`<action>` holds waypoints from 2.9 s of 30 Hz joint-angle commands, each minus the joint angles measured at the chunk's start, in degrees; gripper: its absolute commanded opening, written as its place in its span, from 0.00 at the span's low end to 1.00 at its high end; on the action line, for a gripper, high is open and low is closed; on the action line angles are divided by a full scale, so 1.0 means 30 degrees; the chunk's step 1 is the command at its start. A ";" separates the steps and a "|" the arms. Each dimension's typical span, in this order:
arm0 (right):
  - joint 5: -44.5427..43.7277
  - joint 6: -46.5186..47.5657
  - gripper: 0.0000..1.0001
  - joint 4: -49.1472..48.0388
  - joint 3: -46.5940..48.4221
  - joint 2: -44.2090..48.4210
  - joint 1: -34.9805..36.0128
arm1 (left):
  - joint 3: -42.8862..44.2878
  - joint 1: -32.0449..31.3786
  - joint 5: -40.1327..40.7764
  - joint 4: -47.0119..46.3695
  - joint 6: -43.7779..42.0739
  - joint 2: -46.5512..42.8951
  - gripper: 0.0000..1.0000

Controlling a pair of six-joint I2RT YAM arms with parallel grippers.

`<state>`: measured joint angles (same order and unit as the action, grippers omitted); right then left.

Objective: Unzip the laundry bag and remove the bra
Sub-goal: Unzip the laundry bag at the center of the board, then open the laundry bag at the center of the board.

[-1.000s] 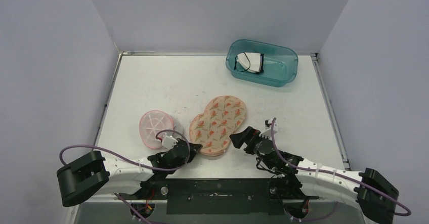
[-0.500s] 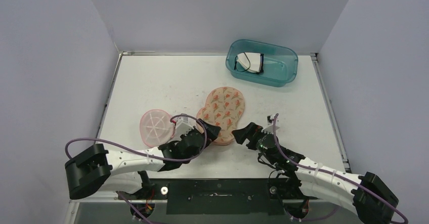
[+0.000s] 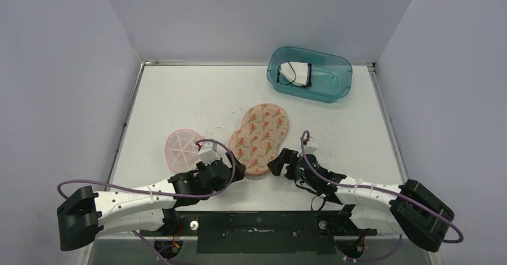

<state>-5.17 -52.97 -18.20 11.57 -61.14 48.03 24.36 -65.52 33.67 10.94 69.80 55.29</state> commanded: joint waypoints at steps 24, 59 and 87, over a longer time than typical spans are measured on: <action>-0.3408 0.5868 0.80 0.4492 0.4689 0.1456 -0.3253 | -0.1356 0.4264 -0.3015 -0.0588 -0.1879 -0.2936 0.90; -1.2924 1.3934 0.54 0.9026 1.4986 -1.1527 0.8072 | -0.4116 0.4797 -0.3443 -0.0159 0.1652 -0.6011 0.90; -0.9866 1.0096 0.05 1.0022 1.1222 -0.0512 0.6421 | -0.0223 0.5501 -0.4908 -0.5550 -0.1231 0.1812 0.88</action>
<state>-38.11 -17.47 12.95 49.65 -70.63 70.35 17.47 -50.11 20.14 1.10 70.04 55.57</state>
